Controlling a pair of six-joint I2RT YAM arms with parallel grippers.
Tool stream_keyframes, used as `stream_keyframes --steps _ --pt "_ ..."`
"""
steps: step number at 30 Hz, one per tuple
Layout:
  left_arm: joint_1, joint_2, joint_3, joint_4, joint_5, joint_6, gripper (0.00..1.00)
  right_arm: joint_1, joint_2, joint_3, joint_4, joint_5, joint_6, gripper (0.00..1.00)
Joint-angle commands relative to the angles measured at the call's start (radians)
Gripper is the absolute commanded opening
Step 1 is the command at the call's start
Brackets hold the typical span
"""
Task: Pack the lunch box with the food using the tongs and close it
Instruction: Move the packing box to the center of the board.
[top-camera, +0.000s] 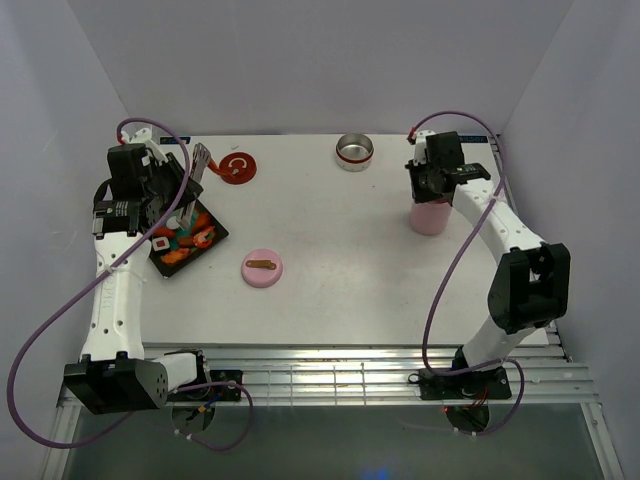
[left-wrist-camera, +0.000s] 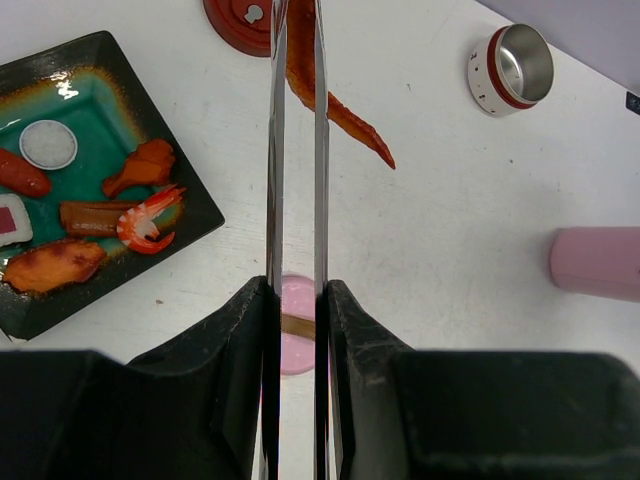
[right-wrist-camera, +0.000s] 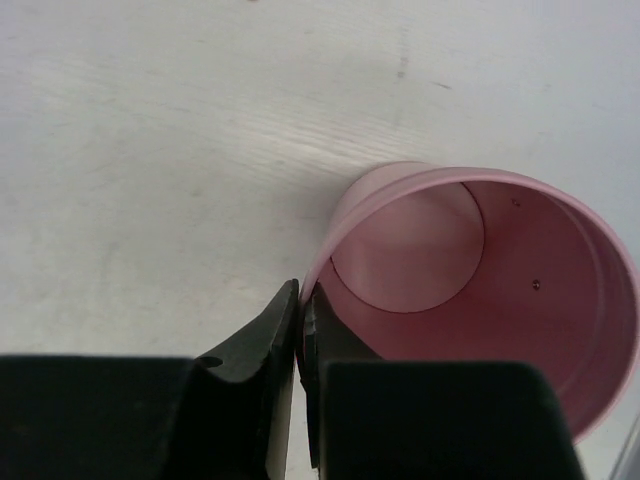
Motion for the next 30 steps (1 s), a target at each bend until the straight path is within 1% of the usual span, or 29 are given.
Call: stream_keyframes --steps 1,3,9,13,16,19,20,22,25,26,28,30 --pt "-0.002 -0.034 0.024 0.041 0.031 0.005 0.00 0.076 -0.121 -0.051 0.069 -0.089 0.036 0.08" --pt "-0.002 -0.033 0.029 0.039 0.033 0.003 0.00 0.132 -0.135 -0.085 0.083 -0.068 0.037 0.08" --pt "-0.002 -0.034 0.019 0.051 0.077 -0.018 0.00 0.257 -0.103 -0.080 0.069 -0.019 0.053 0.08" --pt "-0.001 -0.042 0.012 0.050 0.077 -0.017 0.00 0.315 -0.063 -0.074 0.073 0.007 0.066 0.08" --pt "-0.002 -0.047 -0.002 0.059 0.096 -0.018 0.00 0.343 -0.060 -0.091 0.111 0.018 0.085 0.09" --pt "-0.002 -0.045 -0.011 0.060 0.110 -0.017 0.00 0.361 -0.049 -0.080 0.109 0.029 0.091 0.14" --pt "-0.002 -0.045 -0.013 0.060 0.111 -0.017 0.00 0.364 -0.045 -0.070 0.106 0.044 0.091 0.18" --pt "-0.004 -0.048 -0.020 0.064 0.114 -0.017 0.00 0.371 -0.038 -0.064 0.100 0.053 0.091 0.20" --pt "-0.004 -0.048 -0.024 0.068 0.114 -0.018 0.00 0.378 -0.035 -0.054 0.091 0.066 0.091 0.31" --pt "-0.004 -0.048 -0.027 0.068 0.117 -0.020 0.00 0.383 -0.035 -0.051 0.089 0.075 0.091 0.39" --pt "-0.004 -0.048 -0.030 0.074 0.131 -0.024 0.00 0.394 -0.045 -0.039 0.086 0.089 0.119 0.44" --pt "-0.006 -0.039 -0.027 0.079 0.151 -0.023 0.00 0.394 -0.060 -0.008 0.083 0.086 0.123 0.47"
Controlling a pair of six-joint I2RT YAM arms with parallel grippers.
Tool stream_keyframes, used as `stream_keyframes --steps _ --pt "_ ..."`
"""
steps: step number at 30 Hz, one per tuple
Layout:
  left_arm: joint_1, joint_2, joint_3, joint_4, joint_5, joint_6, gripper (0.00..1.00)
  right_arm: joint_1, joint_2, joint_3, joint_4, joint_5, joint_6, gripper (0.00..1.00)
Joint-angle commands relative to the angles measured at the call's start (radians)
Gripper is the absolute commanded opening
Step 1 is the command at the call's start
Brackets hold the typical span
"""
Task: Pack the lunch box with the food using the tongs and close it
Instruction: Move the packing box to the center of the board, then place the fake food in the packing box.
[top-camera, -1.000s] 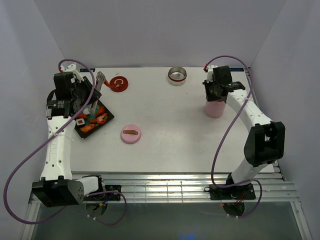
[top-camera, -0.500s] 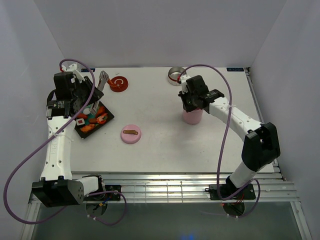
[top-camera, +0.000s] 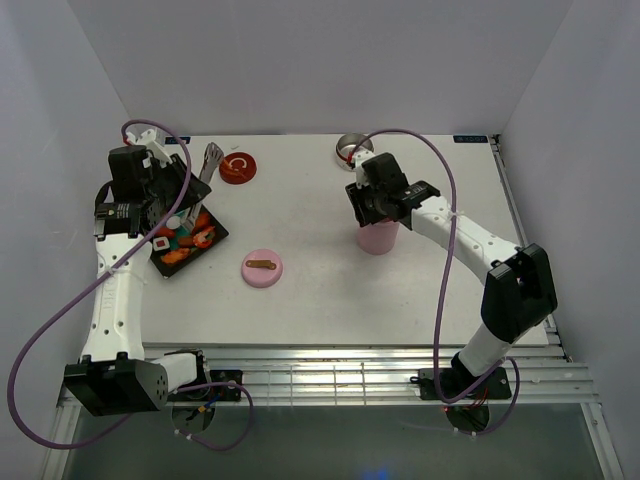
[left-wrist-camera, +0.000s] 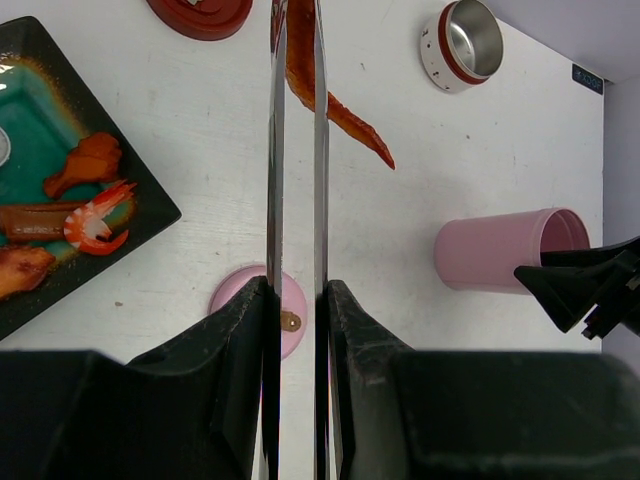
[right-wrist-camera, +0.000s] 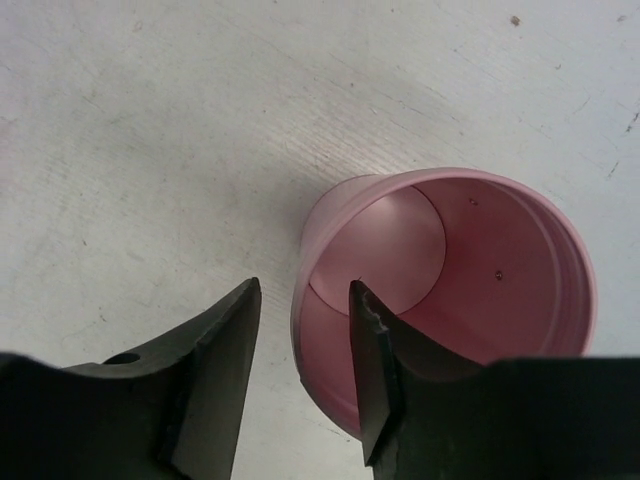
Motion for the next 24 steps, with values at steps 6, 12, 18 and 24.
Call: stream_keyframes --steps 6,12,18,24 --pt "-0.077 0.001 0.044 0.054 0.038 -0.021 0.00 0.008 -0.105 0.172 -0.033 -0.004 0.030 0.51" --pt "-0.269 0.043 0.108 0.070 -0.028 -0.075 0.00 -0.013 -0.281 0.125 -0.063 0.044 0.079 0.52" --pt "-0.493 0.121 0.130 0.123 -0.066 -0.110 0.00 -0.112 -0.514 -0.030 -0.023 0.013 0.175 0.50" --pt "-0.662 0.214 0.166 0.201 -0.101 -0.126 0.00 -0.144 -0.667 -0.092 -0.014 0.051 0.189 0.50"
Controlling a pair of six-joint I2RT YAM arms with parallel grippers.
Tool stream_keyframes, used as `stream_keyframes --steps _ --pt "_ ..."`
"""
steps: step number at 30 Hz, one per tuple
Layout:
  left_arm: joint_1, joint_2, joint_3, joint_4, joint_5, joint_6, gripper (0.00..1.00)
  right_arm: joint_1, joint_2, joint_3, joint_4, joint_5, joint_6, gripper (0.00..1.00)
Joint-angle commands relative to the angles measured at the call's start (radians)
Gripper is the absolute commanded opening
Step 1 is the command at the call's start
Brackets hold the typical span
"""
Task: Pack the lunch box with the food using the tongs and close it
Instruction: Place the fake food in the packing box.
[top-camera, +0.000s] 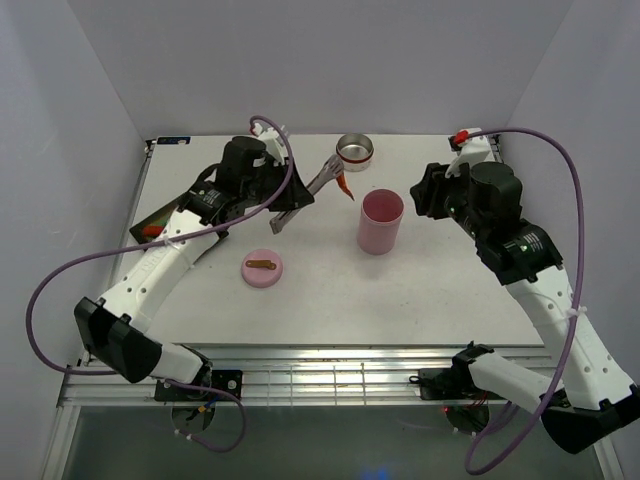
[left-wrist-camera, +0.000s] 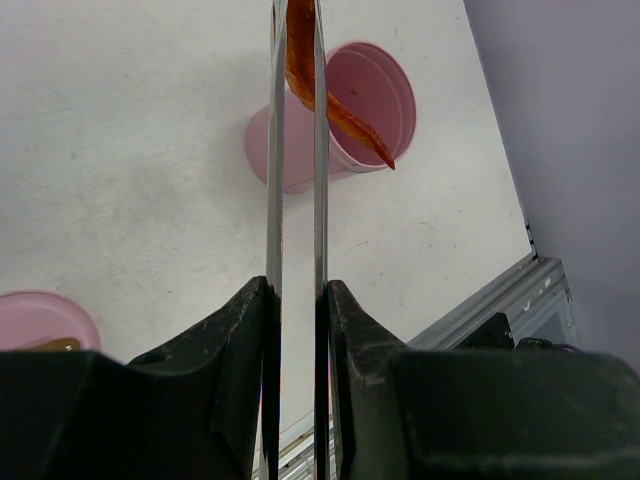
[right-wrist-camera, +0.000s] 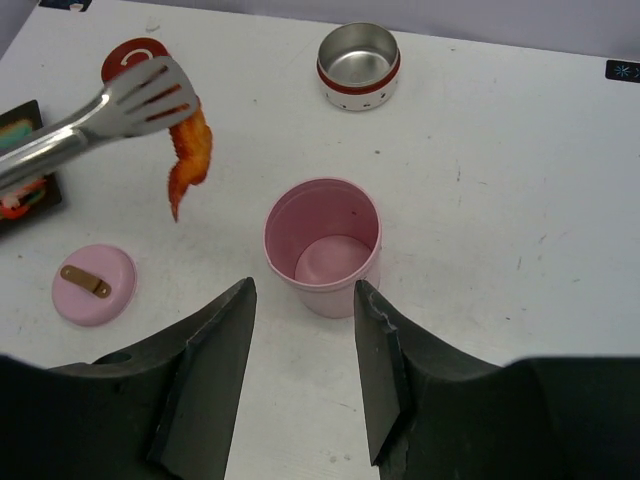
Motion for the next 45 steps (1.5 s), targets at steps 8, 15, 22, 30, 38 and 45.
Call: stream_keyframes --steps 8,15,22,30,38,45 --pt "-0.190 0.126 0.116 0.127 -0.063 -0.014 0.00 -0.028 -0.077 -0.060 0.035 0.045 0.009 0.50" --pt "-0.227 0.145 0.046 0.199 -0.066 -0.016 0.00 -0.035 -0.078 -0.100 0.040 0.052 -0.014 0.50" --pt "-0.231 0.180 0.023 0.228 -0.066 -0.007 0.02 -0.035 -0.097 -0.120 0.051 0.046 -0.023 0.52" --pt "-0.232 0.197 0.011 0.237 -0.085 -0.005 0.17 -0.036 -0.115 -0.133 0.055 0.049 -0.039 0.55" --pt "-0.233 0.186 -0.005 0.236 -0.097 -0.005 0.33 -0.035 -0.120 -0.133 0.063 0.048 -0.039 0.58" --pt "-0.238 0.195 -0.002 0.236 -0.094 -0.010 0.41 -0.035 -0.117 -0.142 0.066 0.074 -0.056 0.59"
